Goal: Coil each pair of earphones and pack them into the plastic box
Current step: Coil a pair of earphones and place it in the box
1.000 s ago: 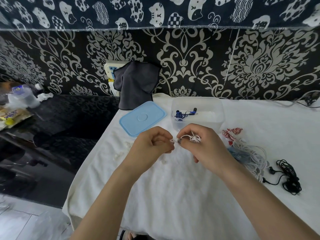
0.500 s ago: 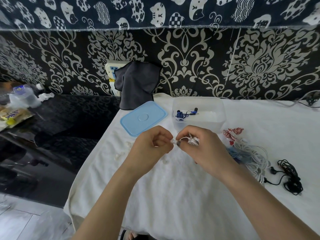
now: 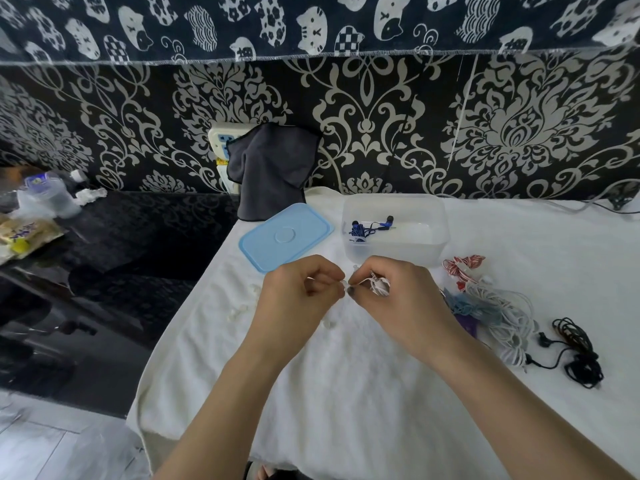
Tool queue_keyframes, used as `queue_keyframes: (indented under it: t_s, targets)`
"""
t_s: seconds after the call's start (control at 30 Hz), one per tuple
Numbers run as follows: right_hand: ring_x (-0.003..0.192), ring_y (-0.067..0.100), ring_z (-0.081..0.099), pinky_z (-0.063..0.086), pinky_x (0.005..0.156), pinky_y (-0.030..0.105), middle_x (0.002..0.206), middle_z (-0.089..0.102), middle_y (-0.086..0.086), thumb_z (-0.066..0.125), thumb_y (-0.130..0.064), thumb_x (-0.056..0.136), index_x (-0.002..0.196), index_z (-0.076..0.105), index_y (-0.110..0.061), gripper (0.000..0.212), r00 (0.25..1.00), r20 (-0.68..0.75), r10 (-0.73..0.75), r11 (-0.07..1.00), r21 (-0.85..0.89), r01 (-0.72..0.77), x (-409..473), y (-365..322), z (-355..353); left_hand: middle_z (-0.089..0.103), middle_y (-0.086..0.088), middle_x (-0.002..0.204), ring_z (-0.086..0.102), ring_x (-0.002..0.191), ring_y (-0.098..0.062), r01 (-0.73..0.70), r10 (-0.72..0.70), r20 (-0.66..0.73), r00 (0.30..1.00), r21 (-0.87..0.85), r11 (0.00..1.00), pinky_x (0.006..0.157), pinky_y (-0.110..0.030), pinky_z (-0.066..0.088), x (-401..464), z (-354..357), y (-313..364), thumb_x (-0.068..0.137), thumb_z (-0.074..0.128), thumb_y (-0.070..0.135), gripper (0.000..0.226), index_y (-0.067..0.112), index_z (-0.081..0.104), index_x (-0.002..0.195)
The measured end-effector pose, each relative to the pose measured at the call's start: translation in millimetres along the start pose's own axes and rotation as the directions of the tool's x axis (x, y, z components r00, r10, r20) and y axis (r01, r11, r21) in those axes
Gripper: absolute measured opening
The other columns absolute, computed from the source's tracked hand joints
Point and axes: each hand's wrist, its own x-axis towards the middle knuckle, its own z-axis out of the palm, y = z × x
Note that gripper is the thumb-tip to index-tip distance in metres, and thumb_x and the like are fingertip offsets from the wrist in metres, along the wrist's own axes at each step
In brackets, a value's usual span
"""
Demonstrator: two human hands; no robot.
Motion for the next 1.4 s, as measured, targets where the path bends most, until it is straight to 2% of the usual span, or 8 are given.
queue_keyframes:
  t_s: [0.23, 0.33, 0.43, 0.63, 0.93, 1.1, 1.23, 1.4]
  targets:
    - [0.054, -0.002, 0.057, 0.048, 0.059, 0.023, 0.085, 0.072, -0.014, 0.073, -0.021, 0.086, 0.082, 0.073, -0.027, 0.007, 0.993, 0.027, 0.114, 0.985, 0.127, -0.117, 1, -3, 0, 0.075, 0.005, 0.074, 0.073, 0.076, -0.010, -0.083, 0.084, -0.013, 0.996, 0.061, 0.995, 0.072, -0.017, 0.056, -2, 2, -1, 0.086, 0.070, -0.002, 0.020, 0.017, 0.075, 0.087]
    - [0.047, 0.002, 0.055, 0.046, 0.048, 0.020, 0.083, 0.072, -0.006, 0.073, -0.017, 0.085, 0.080, 0.073, -0.023, 0.008, 0.981, 0.040, 0.187, 0.953, 0.234, -0.191, 1, -5, -1, 0.075, 0.006, 0.075, 0.073, 0.076, -0.009, -0.122, 0.124, -0.018, 0.992, 0.101, 0.987, 0.072, -0.019, 0.057, -1, 2, -1, 0.086, 0.070, -0.002, 0.020, 0.018, 0.075, 0.088]
    - [0.046, 0.003, 0.054, 0.043, 0.045, 0.013, 0.083, 0.073, 0.001, 0.073, -0.012, 0.083, 0.081, 0.074, -0.017, 0.006, 0.970, 0.065, 0.234, 0.924, 0.295, -0.243, 1, -9, -1, 0.073, 0.006, 0.077, 0.073, 0.078, -0.011, -0.169, 0.175, -0.032, 0.984, 0.136, 0.976, 0.072, -0.016, 0.054, -1, 2, -2, 0.085, 0.067, -0.003, 0.024, 0.021, 0.071, 0.089]
    - [0.057, 0.018, 0.061, 0.053, 0.058, 0.028, 0.079, 0.074, 0.004, 0.073, -0.011, 0.082, 0.079, 0.075, -0.012, 0.004, 0.950, 0.115, 0.290, 0.860, 0.404, -0.312, 1, -13, -1, 0.072, 0.004, 0.082, 0.072, 0.077, -0.010, -0.247, 0.253, -0.033, 0.967, 0.132, 0.960, 0.073, -0.016, 0.056, -3, 1, -1, 0.080, 0.068, -0.006, 0.028, 0.017, 0.065, 0.094]
    - [0.045, 0.001, 0.055, 0.046, 0.055, 0.028, 0.070, 0.072, 0.008, 0.071, -0.004, 0.085, 0.087, 0.074, -0.003, 0.003, 0.900, 0.201, 0.386, 0.692, 0.583, -0.427, 1, -18, -2, 0.071, 0.010, 0.083, 0.073, 0.080, -0.006, -0.315, 0.328, -0.055, 0.943, 0.171, 0.934, 0.078, -0.025, 0.060, -4, 1, 1, 0.080, 0.071, -0.006, 0.028, 0.017, 0.062, 0.094]
    - [0.057, 0.004, 0.062, 0.047, 0.057, 0.028, 0.053, 0.064, -0.003, 0.072, -0.004, 0.086, 0.087, 0.073, -0.003, 0.002, 0.893, 0.215, 0.396, 0.664, 0.605, -0.440, 1, -20, -3, 0.070, 0.010, 0.084, 0.074, 0.081, -0.004, -0.348, 0.359, -0.036, 0.932, 0.182, 0.920, 0.079, -0.026, 0.061, -4, 1, 1, 0.081, 0.068, -0.007, 0.026, 0.015, 0.061, 0.094]
    - [0.042, 0.001, 0.053, 0.047, 0.061, 0.032, 0.052, 0.063, -0.003, 0.071, -0.006, 0.086, 0.091, 0.072, -0.002, 0.007, 0.893, 0.212, 0.398, 0.642, 0.631, -0.436, 0, -22, -3, 0.069, 0.010, 0.089, 0.073, 0.082, -0.004, -0.322, 0.333, -0.057, 0.941, 0.148, 0.935, 0.079, -0.021, 0.059, -3, 1, 0, 0.084, 0.067, -0.003, 0.029, 0.019, 0.060, 0.100]
    - [0.053, 0.005, 0.057, 0.047, 0.059, 0.031, 0.053, 0.065, -0.006, 0.071, -0.016, 0.088, 0.089, 0.072, -0.007, 0.009, 0.910, 0.191, 0.369, 0.704, 0.582, -0.407, 1, -20, -2, 0.068, 0.011, 0.101, 0.071, 0.083, -0.003, -0.199, 0.206, -0.034, 0.978, 0.137, 0.970, 0.077, -0.012, 0.054, 1, -5, -6, 0.087, 0.067, 0.004, 0.034, 0.025, 0.059, 0.111]
